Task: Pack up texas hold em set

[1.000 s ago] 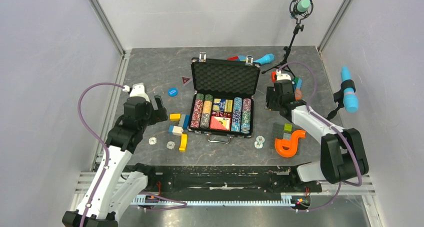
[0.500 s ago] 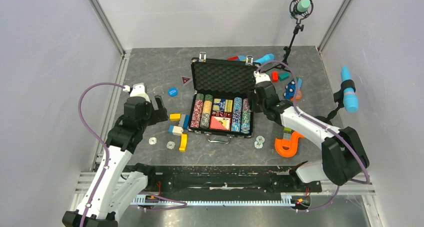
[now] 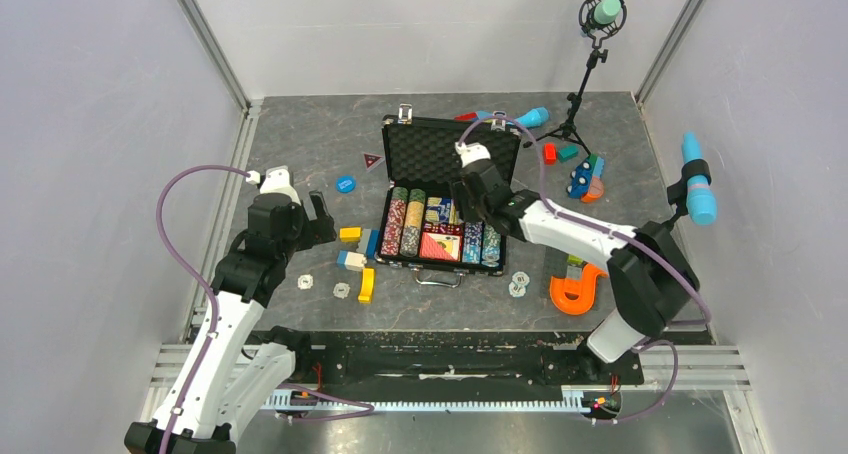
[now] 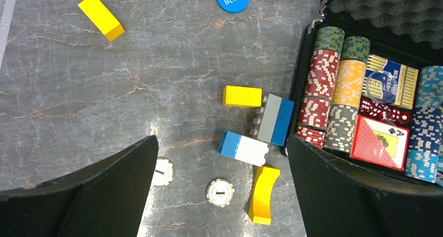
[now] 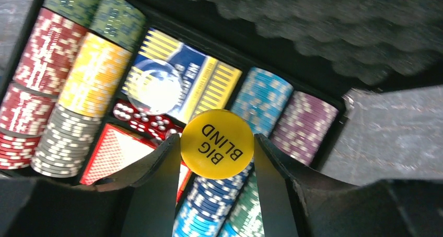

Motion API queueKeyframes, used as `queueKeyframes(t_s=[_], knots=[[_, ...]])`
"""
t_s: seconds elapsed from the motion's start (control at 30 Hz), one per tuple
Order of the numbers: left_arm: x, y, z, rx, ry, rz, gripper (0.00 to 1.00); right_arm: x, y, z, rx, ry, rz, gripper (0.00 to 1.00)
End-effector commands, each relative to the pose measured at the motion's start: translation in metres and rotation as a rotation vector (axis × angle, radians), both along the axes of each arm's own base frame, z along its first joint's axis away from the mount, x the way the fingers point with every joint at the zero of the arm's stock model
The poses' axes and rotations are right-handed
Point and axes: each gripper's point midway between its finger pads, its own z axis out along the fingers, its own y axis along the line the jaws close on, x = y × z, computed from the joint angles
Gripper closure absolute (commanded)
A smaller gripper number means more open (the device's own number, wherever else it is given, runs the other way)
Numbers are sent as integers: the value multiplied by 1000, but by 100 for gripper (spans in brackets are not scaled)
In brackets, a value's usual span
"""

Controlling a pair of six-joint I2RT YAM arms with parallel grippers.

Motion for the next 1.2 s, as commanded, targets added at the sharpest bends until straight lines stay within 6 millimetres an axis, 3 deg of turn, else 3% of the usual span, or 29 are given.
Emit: queueKeyframes(t_s=[0.0, 0.13, 0.37, 0.73, 0.87, 1.17], knots=[[5, -2, 6, 9, -32, -17, 0, 17, 35, 19, 9, -75, 46, 48], [5, -1, 6, 11, -32, -17, 0, 22, 51, 13, -7, -70, 63, 48], [5, -1, 6, 10, -31, -17, 0, 30, 51, 3, -51, -63, 46, 47], [5, -1, 4, 13, -26, -16, 0, 34, 55, 4, -68, -62, 75, 30], [5, -2, 4, 11, -24, -18, 0, 24, 37, 11, -65, -70, 34, 31], [6, -4, 2, 6, -19, -25, 0, -24, -34, 16, -28, -68, -72, 32]])
